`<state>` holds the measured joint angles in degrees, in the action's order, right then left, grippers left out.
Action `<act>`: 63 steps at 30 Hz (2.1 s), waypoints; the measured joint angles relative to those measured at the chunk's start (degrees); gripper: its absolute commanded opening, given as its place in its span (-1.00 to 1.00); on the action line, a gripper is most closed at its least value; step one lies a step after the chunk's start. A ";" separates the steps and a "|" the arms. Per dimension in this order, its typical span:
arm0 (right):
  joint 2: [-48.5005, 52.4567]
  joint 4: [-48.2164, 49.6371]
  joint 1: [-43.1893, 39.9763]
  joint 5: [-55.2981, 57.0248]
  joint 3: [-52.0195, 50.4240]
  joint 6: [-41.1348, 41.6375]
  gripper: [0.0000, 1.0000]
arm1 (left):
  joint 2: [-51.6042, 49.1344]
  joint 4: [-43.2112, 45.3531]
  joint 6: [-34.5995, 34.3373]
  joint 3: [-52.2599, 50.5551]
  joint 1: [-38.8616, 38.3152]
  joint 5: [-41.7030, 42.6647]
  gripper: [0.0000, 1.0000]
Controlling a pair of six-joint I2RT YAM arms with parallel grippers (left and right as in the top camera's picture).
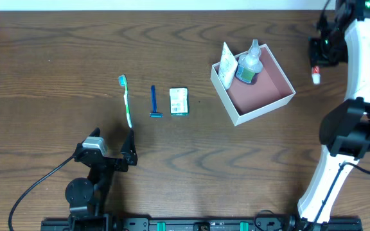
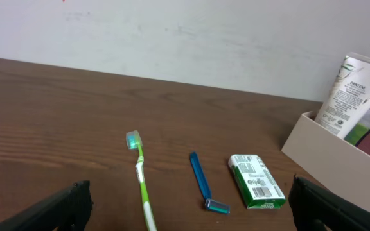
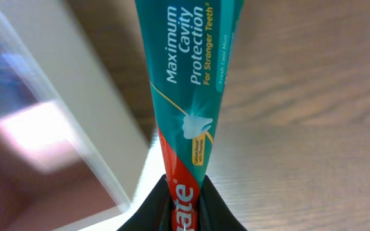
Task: Pack container
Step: 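Carry the toothpaste tube left and lower it into the box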
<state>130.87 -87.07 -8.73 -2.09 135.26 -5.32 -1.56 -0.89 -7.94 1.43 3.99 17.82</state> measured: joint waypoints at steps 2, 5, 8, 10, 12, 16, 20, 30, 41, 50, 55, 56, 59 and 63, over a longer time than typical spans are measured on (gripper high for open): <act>0.00 -0.70 2.47 -1.27 3.13 -1.53 -0.68 | 0.00 0.00 0.00 0.00 0.00 0.00 0.96; 0.00 -0.44 6.47 -2.49 4.52 -4.09 -0.65 | 0.00 0.00 0.00 0.00 0.00 0.00 0.96; 0.00 -0.31 10.25 -3.28 4.50 -6.71 -0.63 | 0.00 0.00 0.00 0.00 0.00 0.00 0.96; 0.00 -0.33 11.63 -3.52 4.50 -8.13 -0.59 | 0.00 0.00 0.00 0.00 0.00 0.00 0.96; 0.00 -0.31 12.52 -3.54 4.50 -9.57 -0.58 | 0.00 0.00 0.00 0.00 0.00 0.00 0.96; 0.00 -0.26 12.98 -3.52 4.50 -11.47 -0.49 | 0.00 0.00 0.00 0.00 0.00 0.00 0.96; 0.00 0.33 12.92 -3.39 4.50 -11.82 -0.11 | 0.00 0.00 0.00 0.00 0.00 0.00 0.96; 0.00 -2.43 12.35 2.60 4.50 -7.23 -0.09 | 0.00 0.00 0.00 0.00 0.00 0.00 0.96; 2.08 0.37 7.45 7.91 4.50 -4.09 -0.98 | 0.00 0.00 0.00 0.00 0.00 0.00 0.96; 12.33 -1.27 3.78 6.25 4.46 -4.13 -0.97 | 0.00 0.00 0.00 0.00 0.00 0.00 0.96; 14.21 -2.29 4.04 4.39 4.39 -4.15 -0.99 | 0.00 0.00 0.00 0.00 0.00 0.00 0.96; 14.21 -2.29 4.13 4.28 4.39 -4.15 -0.97 | 0.00 0.00 0.00 0.00 0.00 0.00 0.96; 14.21 -2.78 4.50 3.65 4.39 -4.31 -0.98 | 0.00 0.00 0.00 0.00 0.00 0.00 0.96; 14.21 -4.92 5.01 0.90 4.39 -5.75 -0.97 | 0.00 0.00 0.00 0.00 0.00 0.00 0.96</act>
<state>145.08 -91.98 -3.73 -1.19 139.65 -11.07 -1.56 -0.89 -7.94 1.43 3.99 17.82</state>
